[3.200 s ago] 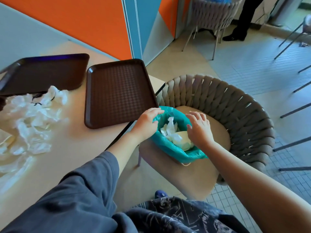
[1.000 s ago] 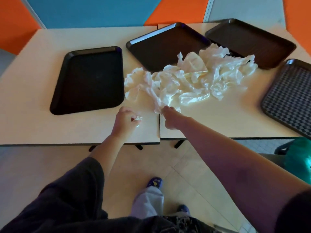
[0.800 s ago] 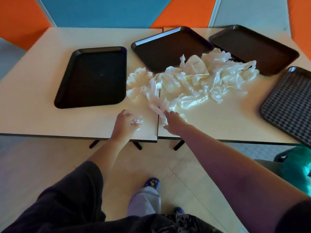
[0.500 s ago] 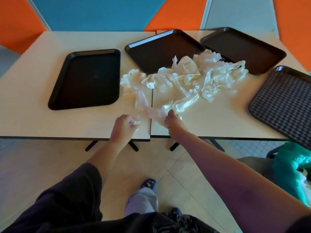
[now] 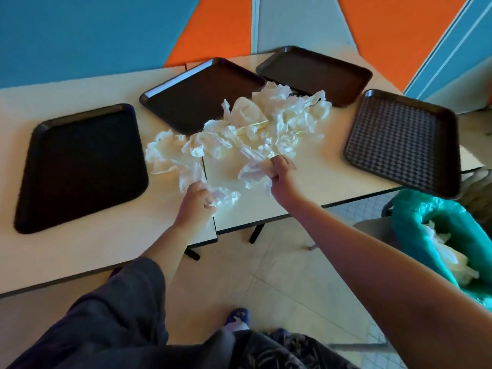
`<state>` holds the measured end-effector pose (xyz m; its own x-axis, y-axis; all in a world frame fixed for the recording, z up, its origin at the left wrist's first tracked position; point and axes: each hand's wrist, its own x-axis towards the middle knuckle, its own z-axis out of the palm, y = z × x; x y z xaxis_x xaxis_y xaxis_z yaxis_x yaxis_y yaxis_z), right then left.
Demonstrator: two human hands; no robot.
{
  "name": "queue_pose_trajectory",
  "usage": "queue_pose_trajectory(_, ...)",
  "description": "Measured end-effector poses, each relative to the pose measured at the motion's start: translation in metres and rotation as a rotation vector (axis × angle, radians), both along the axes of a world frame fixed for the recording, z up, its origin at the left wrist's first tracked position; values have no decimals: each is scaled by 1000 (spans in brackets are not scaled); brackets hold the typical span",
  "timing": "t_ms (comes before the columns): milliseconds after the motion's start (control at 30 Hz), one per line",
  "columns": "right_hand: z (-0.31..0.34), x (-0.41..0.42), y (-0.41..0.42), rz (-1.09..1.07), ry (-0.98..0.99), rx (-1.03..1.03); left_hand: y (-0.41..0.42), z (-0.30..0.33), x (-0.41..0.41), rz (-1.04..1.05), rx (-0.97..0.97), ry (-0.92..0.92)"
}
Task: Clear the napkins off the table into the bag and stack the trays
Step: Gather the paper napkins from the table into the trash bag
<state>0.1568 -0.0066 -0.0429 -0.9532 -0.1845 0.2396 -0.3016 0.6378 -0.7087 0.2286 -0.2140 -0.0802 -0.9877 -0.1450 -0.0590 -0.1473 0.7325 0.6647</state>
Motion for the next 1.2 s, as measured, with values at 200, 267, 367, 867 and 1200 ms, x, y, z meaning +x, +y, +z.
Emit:
queue_pose_trajectory(200,2,6,19,-148,-17,26,-3,-5,-37,-274,-105,-159)
queue_pose_trajectory(267,-2,12,29,-192,-29,47,0,-12,-43,-343,-152,-167)
queue_pose_trajectory(367,-7,23,49,-269,-53,81,0,-19,-48,-353,-189,-109)
queue_pose_trajectory(867,-6,57,209,-704,-11,97,189,45,-90,-518,214,250)
queue_pose_trajectory(1200,-24,81,372,-915,-172,52,388,47,-85,-671,171,122)
